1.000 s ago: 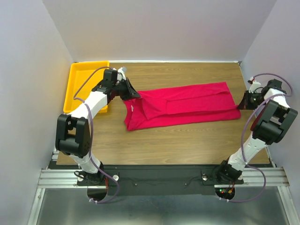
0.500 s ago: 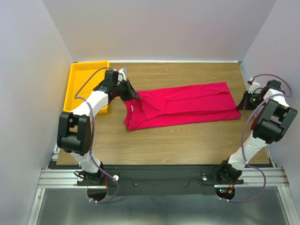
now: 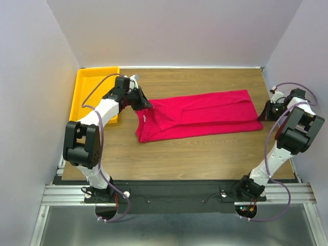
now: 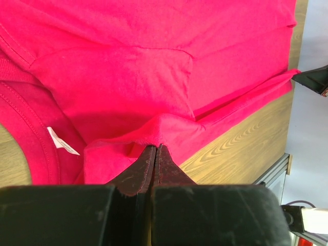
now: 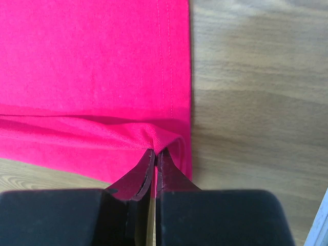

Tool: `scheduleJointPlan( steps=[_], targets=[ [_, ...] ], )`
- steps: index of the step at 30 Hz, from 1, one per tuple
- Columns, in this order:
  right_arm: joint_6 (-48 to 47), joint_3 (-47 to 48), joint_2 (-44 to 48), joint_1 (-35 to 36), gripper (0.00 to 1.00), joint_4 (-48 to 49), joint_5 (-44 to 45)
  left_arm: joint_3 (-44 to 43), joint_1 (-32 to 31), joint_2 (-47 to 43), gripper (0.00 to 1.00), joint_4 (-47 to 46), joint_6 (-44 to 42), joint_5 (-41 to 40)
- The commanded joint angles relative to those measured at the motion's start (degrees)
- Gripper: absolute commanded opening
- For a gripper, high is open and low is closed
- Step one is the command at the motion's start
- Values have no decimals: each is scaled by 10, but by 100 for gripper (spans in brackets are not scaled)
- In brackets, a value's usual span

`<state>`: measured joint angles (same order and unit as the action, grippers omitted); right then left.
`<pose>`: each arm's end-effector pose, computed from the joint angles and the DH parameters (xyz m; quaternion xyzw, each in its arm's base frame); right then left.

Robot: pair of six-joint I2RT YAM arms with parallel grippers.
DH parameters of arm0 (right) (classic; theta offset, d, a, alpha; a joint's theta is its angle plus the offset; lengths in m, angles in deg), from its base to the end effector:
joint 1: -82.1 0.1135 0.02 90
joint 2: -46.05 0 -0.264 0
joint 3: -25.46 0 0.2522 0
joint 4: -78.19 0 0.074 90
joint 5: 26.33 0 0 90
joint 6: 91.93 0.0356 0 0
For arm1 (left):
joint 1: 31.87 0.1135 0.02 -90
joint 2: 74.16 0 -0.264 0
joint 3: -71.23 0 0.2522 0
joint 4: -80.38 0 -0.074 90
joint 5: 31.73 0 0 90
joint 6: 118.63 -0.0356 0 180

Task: Fold and stack the t-shirts
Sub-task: Fold the tshirt

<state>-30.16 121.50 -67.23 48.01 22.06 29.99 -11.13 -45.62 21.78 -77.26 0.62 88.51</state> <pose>0.3381 -0.2050 0.1820 0.0066 0.9480 0.1737 0.2668 0.3622 -0.1071 0.2554 0.0015 0.8681 -0.3770 0.3230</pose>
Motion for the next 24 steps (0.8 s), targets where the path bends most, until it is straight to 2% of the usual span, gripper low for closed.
scheduleJointPlan(
  steps=[1,13,19,22,23,24],
  targets=[
    [10,36,-9,3,1,25,-13,-36,3,0,0,-15,-16,-1],
    [39,71,-32,11,1,30,-23,-43,3,5,0,-14,-26,-10],
    [42,73,-41,18,5,32,-21,-48,3,12,0,-16,-26,-9],
    [46,75,-41,21,15,34,-22,-52,3,14,0,-15,-25,-9],
    [49,75,-41,22,27,37,-26,-53,3,14,0,-16,-24,-8],
    [53,78,-41,22,31,37,-30,-54,3,16,0,-15,-24,-8]
  ],
)
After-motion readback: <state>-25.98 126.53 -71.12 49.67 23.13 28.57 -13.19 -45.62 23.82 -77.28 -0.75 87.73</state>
